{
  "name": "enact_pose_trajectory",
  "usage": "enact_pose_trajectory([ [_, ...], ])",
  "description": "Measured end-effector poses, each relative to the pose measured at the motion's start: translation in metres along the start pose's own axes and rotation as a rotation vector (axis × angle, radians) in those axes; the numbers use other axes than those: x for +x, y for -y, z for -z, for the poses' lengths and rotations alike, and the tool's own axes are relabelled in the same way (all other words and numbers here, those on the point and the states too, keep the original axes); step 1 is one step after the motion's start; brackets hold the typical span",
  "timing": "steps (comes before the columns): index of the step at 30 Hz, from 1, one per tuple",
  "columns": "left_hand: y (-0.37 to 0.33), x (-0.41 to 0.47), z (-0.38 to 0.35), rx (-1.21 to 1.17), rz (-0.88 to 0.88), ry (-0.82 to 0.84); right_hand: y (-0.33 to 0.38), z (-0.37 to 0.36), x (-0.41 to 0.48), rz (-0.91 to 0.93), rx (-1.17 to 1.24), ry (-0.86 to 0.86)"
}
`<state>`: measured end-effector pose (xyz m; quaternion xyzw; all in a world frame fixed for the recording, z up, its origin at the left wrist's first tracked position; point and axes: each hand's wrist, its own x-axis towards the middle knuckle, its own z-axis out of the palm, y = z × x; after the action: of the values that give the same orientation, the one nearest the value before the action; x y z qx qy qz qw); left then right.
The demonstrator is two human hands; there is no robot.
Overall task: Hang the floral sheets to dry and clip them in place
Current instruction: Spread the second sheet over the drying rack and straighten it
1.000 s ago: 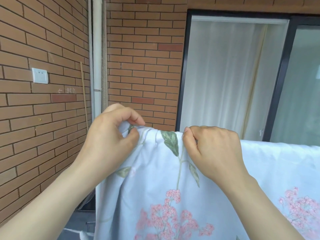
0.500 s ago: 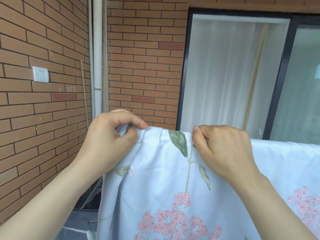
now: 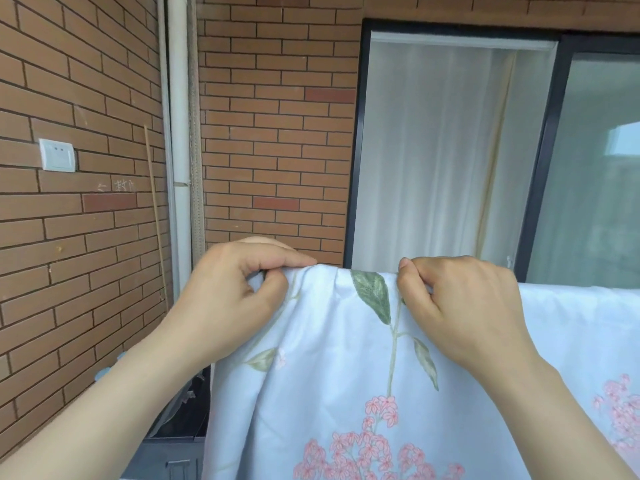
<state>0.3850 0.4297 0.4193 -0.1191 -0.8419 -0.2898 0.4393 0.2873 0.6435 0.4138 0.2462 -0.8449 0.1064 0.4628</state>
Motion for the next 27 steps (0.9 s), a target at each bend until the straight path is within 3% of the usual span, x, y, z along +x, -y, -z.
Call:
enact_pose_trajectory([
  [14,0.026,0.012,0.011,-0.038,-0.190,0.079,0.017,0.009,-0.001,-0.124,-0.004,0.031],
  [27,0.049,0.016,0.031,-0.389,-0.212,0.136,0.066,0.016,-0.014,-0.310,0.103,-0.018],
])
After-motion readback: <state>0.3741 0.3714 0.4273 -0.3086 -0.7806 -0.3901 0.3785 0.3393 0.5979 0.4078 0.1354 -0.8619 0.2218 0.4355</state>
